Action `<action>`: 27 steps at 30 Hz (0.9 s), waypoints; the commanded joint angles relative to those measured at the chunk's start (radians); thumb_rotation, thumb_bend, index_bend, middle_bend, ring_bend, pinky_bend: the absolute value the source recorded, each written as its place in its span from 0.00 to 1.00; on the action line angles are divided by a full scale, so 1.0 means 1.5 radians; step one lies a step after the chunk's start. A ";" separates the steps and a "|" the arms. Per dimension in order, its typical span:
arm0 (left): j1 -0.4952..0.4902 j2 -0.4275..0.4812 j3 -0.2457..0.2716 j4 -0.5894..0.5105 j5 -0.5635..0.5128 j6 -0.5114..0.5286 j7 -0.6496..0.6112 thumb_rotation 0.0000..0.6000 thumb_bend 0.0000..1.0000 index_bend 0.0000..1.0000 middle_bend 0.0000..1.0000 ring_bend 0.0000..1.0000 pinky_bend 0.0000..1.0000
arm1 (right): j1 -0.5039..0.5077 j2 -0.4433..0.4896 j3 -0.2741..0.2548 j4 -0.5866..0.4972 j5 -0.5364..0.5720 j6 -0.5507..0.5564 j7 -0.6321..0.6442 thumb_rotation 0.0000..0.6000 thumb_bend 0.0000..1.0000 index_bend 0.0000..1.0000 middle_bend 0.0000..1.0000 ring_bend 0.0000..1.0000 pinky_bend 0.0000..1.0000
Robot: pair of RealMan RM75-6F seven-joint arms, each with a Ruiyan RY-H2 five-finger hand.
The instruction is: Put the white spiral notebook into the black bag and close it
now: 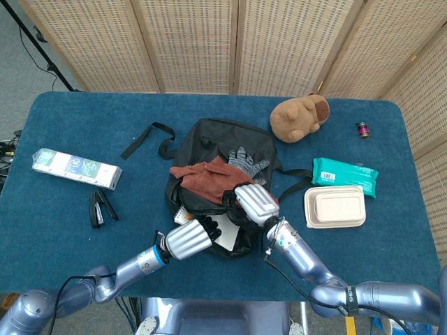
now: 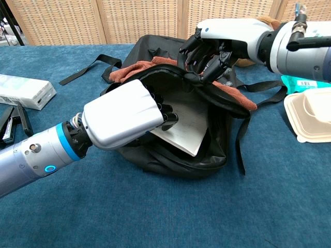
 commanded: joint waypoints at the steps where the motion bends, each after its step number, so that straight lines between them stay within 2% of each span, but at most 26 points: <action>1: -0.005 -0.006 -0.001 0.009 -0.007 -0.008 0.001 1.00 0.49 0.79 0.72 0.59 0.63 | -0.001 0.004 -0.001 -0.002 -0.002 0.001 0.002 1.00 0.55 0.64 0.66 0.36 0.26; 11: -0.008 -0.026 0.007 0.046 -0.025 -0.019 -0.005 1.00 0.49 0.79 0.72 0.59 0.63 | -0.004 0.012 -0.004 -0.004 -0.007 0.002 0.013 1.00 0.55 0.64 0.66 0.36 0.26; 20: -0.025 -0.046 -0.019 0.067 -0.061 -0.035 -0.021 1.00 0.49 0.79 0.72 0.59 0.63 | -0.001 0.024 -0.006 -0.023 -0.007 -0.002 0.012 1.00 0.55 0.64 0.66 0.36 0.26; 27: -0.044 -0.053 -0.032 0.062 -0.084 -0.068 0.002 1.00 0.49 0.79 0.72 0.59 0.63 | 0.000 0.029 -0.007 -0.031 -0.005 -0.004 0.018 1.00 0.55 0.64 0.66 0.36 0.26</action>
